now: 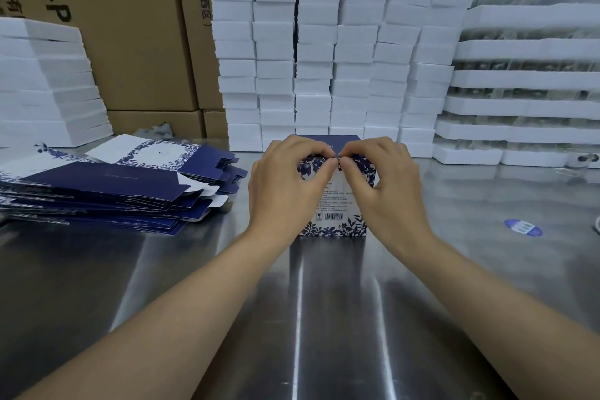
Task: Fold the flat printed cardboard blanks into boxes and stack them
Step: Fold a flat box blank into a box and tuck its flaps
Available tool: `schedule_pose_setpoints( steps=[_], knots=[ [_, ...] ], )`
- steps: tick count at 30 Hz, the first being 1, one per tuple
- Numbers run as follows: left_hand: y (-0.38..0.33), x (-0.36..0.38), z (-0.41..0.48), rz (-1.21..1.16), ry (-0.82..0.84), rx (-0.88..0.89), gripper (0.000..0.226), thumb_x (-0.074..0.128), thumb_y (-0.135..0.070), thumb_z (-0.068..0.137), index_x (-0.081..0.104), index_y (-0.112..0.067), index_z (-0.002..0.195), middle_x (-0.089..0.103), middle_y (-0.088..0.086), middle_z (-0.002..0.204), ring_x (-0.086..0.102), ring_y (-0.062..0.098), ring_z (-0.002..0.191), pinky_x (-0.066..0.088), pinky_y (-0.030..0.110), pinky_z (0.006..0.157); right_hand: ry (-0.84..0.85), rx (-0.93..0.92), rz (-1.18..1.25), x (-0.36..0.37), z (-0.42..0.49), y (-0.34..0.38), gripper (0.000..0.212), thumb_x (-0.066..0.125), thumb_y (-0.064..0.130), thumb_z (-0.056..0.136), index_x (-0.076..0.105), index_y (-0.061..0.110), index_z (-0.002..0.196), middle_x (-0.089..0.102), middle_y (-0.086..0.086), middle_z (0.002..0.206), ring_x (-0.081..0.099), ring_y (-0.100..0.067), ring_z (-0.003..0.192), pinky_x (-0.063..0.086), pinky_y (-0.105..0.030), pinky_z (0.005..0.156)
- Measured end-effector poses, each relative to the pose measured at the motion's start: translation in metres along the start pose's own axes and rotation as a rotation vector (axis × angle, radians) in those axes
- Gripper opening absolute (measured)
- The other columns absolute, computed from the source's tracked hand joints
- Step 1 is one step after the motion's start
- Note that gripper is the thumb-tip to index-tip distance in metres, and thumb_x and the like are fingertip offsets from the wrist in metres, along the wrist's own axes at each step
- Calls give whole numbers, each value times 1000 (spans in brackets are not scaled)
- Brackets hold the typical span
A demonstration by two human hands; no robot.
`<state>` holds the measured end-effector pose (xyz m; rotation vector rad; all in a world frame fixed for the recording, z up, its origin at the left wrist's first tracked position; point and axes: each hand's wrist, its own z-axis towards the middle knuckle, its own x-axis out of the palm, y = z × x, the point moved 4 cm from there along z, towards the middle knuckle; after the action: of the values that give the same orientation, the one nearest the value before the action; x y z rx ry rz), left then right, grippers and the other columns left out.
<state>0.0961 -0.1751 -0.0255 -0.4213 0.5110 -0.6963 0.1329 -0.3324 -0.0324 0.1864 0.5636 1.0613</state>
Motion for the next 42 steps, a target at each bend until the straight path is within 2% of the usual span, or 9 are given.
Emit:
schedule_pose_setpoints(
  steps=[11, 19, 22, 26, 31, 35, 37, 39, 42],
  knots=[
    [3, -7, 8, -88, 112, -13, 5, 81, -24, 92, 81, -25, 96, 74, -14, 101, 64, 11, 107, 50, 41, 98, 18, -29, -11, -2, 1, 0, 7, 65, 29, 101, 71, 31, 104, 65, 18, 104, 57, -13, 105, 44, -47, 99],
    [4, -3, 7, -7, 107, 39, 1, 76, -31, 95, 77, -32, 95, 72, -17, 100, 63, 15, 106, 50, 43, 94, 7, -54, -41, 2, 3, 1, 8, 64, 27, 100, 71, 28, 102, 64, 17, 100, 58, -16, 100, 44, -48, 95],
    [6, -7, 8, -26, 106, 51, 4, 79, -29, 93, 78, -31, 97, 74, -18, 100, 65, 10, 105, 51, 36, 92, 23, -69, -37, -2, 4, -3, 5, 66, 28, 101, 70, 30, 103, 65, 18, 101, 59, -13, 99, 45, -46, 96],
    [15, -13, 11, -112, 123, -20, 6, 81, -26, 92, 80, -29, 96, 76, -22, 97, 67, 0, 102, 43, 15, 83, 38, -51, 13, -7, 4, -9, 3, 67, 27, 101, 67, 26, 104, 67, 15, 99, 59, -14, 95, 48, -49, 91],
    [17, -9, 11, -98, 112, -5, 2, 80, -25, 93, 80, -28, 93, 76, -20, 96, 65, 0, 100, 37, 7, 81, 40, -38, 6, -2, 5, -6, 5, 62, 28, 101, 67, 27, 99, 62, 16, 93, 54, -15, 92, 47, -49, 90],
    [21, -13, 15, -161, 138, -52, 3, 82, -26, 92, 82, -28, 94, 77, -22, 94, 69, 0, 93, 45, 14, 76, 58, -36, 38, -6, 7, -9, 2, 67, 27, 101, 69, 27, 100, 66, 17, 94, 57, -12, 94, 48, -40, 89],
    [25, -16, 15, -207, 157, -90, 6, 83, -25, 91, 83, -29, 96, 78, -22, 95, 71, 13, 83, 53, 24, 71, 68, -20, 62, -9, 8, -13, 4, 67, 27, 99, 70, 29, 102, 68, 19, 96, 59, -8, 96, 48, -32, 88],
    [27, -17, 14, -234, 166, -110, 7, 82, -24, 92, 83, -29, 97, 79, -19, 97, 71, 22, 80, 57, 33, 73, 66, -8, 68, -9, 8, -16, 6, 66, 27, 99, 71, 30, 102, 68, 22, 96, 58, -5, 97, 46, -26, 87],
    [27, -13, 14, -244, 143, -108, 7, 80, -21, 94, 82, -27, 96, 78, -20, 93, 70, 12, 78, 54, 31, 71, 53, 0, 53, -6, 9, -16, 6, 67, 28, 100, 70, 32, 100, 68, 23, 95, 58, -4, 96, 44, -23, 85]
  ],
)
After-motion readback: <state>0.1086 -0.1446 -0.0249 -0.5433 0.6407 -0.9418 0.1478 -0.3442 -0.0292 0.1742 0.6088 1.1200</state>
